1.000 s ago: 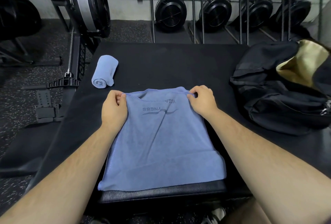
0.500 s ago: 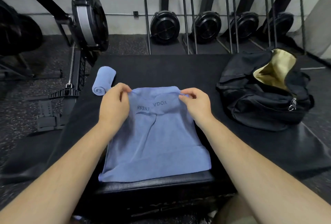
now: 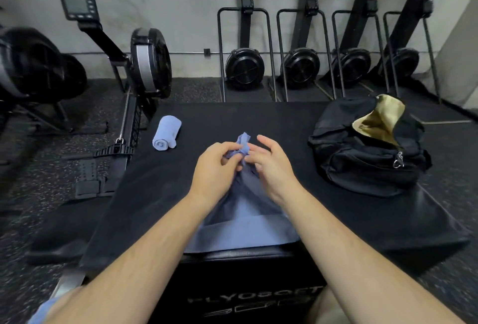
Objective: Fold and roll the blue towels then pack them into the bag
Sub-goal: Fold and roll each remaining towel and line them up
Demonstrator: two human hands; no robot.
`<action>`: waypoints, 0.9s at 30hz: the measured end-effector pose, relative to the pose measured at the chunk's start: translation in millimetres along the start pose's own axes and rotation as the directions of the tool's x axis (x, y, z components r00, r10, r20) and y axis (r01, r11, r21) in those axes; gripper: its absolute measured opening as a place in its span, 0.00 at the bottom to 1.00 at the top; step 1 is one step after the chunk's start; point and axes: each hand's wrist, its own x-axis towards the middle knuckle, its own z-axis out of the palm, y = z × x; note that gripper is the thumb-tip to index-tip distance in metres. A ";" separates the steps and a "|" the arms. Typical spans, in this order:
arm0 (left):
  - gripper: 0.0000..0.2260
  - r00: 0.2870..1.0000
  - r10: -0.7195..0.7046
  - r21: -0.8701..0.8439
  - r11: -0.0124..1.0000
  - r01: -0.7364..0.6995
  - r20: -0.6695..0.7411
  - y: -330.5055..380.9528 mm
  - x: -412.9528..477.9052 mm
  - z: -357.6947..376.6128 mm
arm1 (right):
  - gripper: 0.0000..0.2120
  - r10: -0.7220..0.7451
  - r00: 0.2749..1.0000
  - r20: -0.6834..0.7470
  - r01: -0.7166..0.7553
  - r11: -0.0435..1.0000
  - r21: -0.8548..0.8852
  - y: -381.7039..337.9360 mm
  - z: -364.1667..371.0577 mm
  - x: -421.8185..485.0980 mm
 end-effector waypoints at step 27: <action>0.08 0.998 0.008 -0.074 0.997 -0.012 -0.061 21.1 -9.3 -15.4 | 0.09 -0.367 0.927 0.084 0.357 0.786 -0.505 -22.6 4.6 -16.4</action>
